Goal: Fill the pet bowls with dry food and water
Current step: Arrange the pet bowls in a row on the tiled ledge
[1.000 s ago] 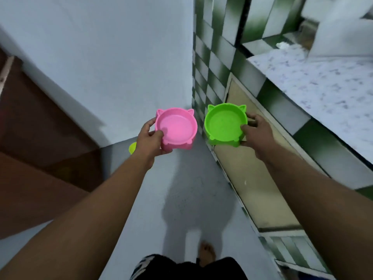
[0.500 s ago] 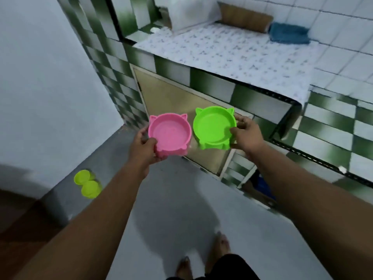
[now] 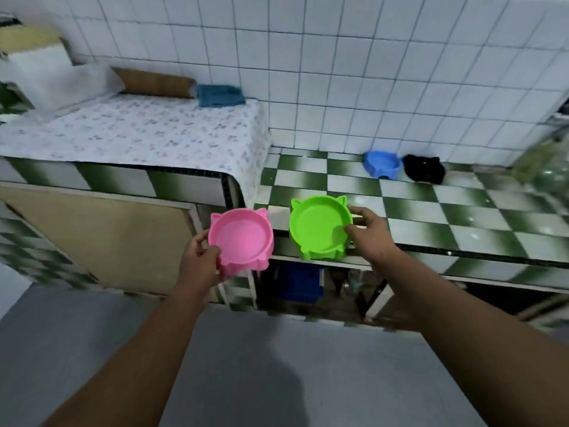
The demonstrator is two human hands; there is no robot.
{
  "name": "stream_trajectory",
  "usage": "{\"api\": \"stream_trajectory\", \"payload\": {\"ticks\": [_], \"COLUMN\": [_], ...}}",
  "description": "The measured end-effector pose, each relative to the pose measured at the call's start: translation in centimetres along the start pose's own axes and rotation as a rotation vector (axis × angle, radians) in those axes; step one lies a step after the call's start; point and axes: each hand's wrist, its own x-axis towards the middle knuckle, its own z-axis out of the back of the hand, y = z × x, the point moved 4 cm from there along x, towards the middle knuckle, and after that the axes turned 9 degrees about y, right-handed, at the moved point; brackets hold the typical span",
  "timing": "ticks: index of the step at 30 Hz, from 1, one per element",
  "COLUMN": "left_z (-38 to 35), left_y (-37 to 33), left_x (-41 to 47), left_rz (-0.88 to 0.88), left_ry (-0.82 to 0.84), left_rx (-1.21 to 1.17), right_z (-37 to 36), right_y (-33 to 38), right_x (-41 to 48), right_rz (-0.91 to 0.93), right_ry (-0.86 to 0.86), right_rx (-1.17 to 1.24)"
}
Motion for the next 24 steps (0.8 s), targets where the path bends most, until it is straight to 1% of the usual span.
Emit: {"api": "stream_trajectory", "payload": {"ticks": [5, 10, 14, 18, 24], "left_z": [-11.2, -20.5, -26.7, -32.1, -38.0], "left_y": [2.1, 3.2, 3.4, 3.7, 3.5], "left_x": [1.4, 2.7, 5.3, 8.7, 14.7], "left_rz": [0.061, 0.117, 0.113, 0.124, 0.164], "left_ry": [0.042, 0.104, 0.176, 0.223, 0.281], "left_rx": [-0.009, 0.028, 0.094, 0.098, 0.183], "right_z": [11.9, 19.7, 23.5, 26.3, 29.5], "right_y": [-4.3, -7.4, -9.2, -10.0, -10.0], "right_x": [0.9, 1.8, 3.3, 6.2, 11.1], "right_rz": [-0.062, -0.124, -0.169, -0.198, -0.231], "right_ry": [-0.132, -0.219, -0.292, -0.335, -0.409], "right_rx": [0.005, 0.077, 0.130, 0.137, 0.146]}}
